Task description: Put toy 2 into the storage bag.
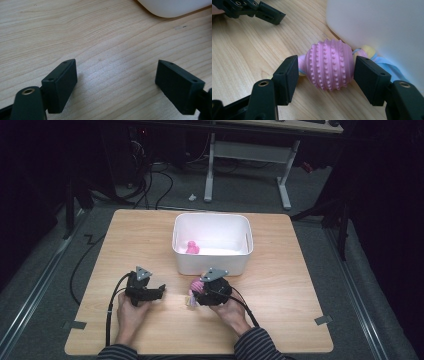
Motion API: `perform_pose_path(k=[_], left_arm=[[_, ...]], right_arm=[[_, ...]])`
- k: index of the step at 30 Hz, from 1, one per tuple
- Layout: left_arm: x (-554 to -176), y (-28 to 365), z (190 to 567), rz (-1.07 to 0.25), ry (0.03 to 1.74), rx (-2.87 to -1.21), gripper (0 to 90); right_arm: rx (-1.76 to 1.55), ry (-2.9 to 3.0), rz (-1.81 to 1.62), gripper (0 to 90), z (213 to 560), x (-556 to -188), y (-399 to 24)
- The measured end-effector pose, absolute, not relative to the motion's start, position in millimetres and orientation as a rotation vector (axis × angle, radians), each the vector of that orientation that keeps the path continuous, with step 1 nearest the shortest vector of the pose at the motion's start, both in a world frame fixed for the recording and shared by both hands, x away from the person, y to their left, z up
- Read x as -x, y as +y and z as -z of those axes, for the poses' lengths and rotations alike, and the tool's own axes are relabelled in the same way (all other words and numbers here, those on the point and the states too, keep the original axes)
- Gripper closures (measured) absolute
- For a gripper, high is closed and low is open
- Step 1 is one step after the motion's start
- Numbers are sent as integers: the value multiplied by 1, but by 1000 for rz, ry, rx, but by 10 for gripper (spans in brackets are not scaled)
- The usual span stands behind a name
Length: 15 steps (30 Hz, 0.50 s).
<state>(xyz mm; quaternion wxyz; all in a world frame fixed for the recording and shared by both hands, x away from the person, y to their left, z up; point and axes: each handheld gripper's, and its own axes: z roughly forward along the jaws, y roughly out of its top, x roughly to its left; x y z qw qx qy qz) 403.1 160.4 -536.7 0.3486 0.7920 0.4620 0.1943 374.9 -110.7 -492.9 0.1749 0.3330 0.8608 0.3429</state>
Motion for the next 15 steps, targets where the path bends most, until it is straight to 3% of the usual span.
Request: perform_pose_path(k=[15], left_arm=[[-403, 160, 537, -503, 1198, -2053, 180]], right_arm=[[-951, 2418, -861, 412, 502, -377, -107]])
